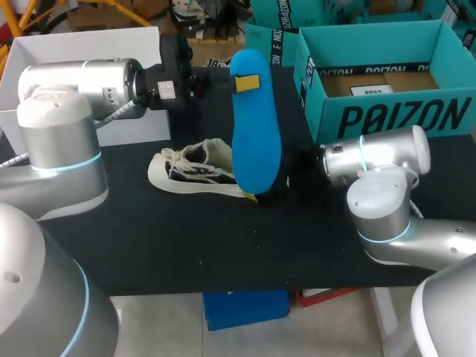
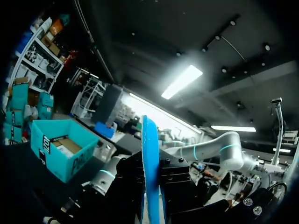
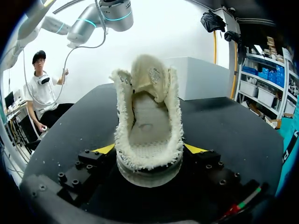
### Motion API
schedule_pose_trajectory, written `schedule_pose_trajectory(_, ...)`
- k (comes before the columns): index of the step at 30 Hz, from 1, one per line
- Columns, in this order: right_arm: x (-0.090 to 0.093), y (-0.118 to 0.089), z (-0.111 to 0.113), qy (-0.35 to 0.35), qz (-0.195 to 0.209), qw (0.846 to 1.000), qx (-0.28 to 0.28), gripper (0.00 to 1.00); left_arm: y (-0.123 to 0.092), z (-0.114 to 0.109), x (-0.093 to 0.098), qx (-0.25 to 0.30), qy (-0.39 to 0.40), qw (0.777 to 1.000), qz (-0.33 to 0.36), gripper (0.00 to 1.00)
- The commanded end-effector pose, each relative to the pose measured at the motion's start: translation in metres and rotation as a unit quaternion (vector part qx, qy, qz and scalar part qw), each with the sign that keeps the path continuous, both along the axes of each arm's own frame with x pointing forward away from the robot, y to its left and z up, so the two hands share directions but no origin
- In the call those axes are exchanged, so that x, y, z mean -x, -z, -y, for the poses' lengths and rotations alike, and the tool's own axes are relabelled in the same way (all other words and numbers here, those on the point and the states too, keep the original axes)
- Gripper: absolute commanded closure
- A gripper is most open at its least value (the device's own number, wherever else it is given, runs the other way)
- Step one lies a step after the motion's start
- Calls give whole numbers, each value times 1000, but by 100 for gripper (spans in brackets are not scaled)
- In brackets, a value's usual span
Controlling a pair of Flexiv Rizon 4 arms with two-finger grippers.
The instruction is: Take the shoe out of the shoebox, open the shoe tongue, remove and reinsert the insole, then place the shoe into the shoebox
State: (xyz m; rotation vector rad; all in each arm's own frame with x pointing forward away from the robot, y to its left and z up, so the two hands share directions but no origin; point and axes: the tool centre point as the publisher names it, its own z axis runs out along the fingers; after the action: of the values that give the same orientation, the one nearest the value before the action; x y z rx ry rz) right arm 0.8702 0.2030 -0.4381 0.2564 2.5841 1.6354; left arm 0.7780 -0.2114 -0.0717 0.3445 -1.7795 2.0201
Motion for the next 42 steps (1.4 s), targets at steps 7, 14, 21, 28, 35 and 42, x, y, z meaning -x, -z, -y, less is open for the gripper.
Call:
schedule_pose_trajectory(7,-1,1,-2,1,-1,1000,1,100,-11,-1,10,-26,-78,997,-2,100)
schedule_pose_trajectory(14,-1,1,-2,1,-1,1000,1,100,-11,-1,10,-22,-82,996,-1,100)
schedule_pose_trajectory(21,-1,1,-2,1,-1,1000,1,100,-11,-1,10,-22,-82,996,-1,100)
schedule_pose_trajectory(28,-1,-1,-1,-1,0,1000,7,98,-11,-1,10,-22,-82,996,-1,100)
schedule_pose_trajectory(35,-3,-18,8,-15,7,999,47,0,-11,-1,10,-22,-82,996,-1,100)
schedule_pose_trajectory(42,3,-41,20,-38,14,992,120,0,-11,-1,10,-22,-82,996,-1,100)
